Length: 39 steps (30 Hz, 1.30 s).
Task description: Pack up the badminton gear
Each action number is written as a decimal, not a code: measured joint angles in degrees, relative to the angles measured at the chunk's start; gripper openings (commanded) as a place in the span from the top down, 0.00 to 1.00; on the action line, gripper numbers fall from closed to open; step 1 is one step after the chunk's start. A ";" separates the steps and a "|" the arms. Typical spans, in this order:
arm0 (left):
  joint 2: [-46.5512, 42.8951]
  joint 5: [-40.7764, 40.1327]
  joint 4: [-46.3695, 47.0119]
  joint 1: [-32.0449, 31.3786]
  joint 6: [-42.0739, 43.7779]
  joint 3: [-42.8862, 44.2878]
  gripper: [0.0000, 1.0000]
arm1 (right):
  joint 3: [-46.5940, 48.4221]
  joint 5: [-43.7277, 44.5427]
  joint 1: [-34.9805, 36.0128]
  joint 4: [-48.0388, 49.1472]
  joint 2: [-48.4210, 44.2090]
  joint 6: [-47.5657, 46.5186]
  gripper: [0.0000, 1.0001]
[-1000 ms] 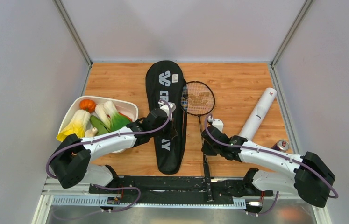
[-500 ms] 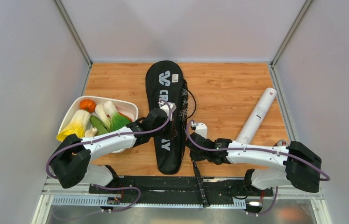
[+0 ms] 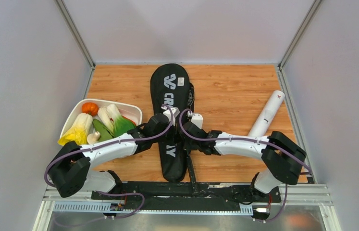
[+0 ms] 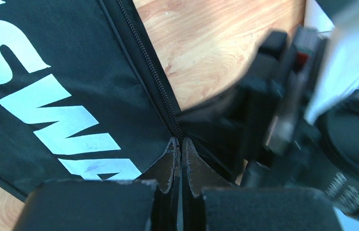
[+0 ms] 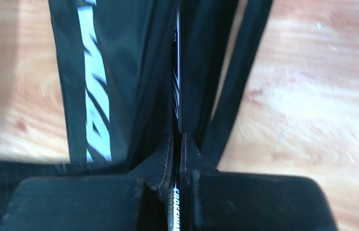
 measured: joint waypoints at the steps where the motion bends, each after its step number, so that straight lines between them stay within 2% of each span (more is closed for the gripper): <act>1: -0.33 0.24 0.44 0.02 -0.35 -0.50 1.00 | 0.55 -0.35 -0.68 1.18 1.20 0.02 1.00; 11: -3.39 0.94 4.33 0.46 -4.72 -5.84 1.00 | 1.88 -6.91 -8.13 12.66 9.44 2.62 0.98; 18: -3.93 1.11 6.47 0.39 -7.58 -7.89 1.00 | 1.84 -10.43 -9.62 16.87 10.62 2.54 0.62; 22: -3.93 0.85 6.08 0.35 -7.65 -7.89 1.00 | -2.05 -14.84 -10.93 19.10 7.61 0.37 0.51; 32: -3.89 0.83 5.88 0.04 -7.54 -7.76 1.00 | -15.39 -26.47 -11.74 20.41 -7.34 -4.72 0.48; 39: -3.74 0.83 5.57 0.04 -7.56 -7.45 1.00 | -16.46 -29.11 -11.30 21.81 -8.61 -4.68 0.48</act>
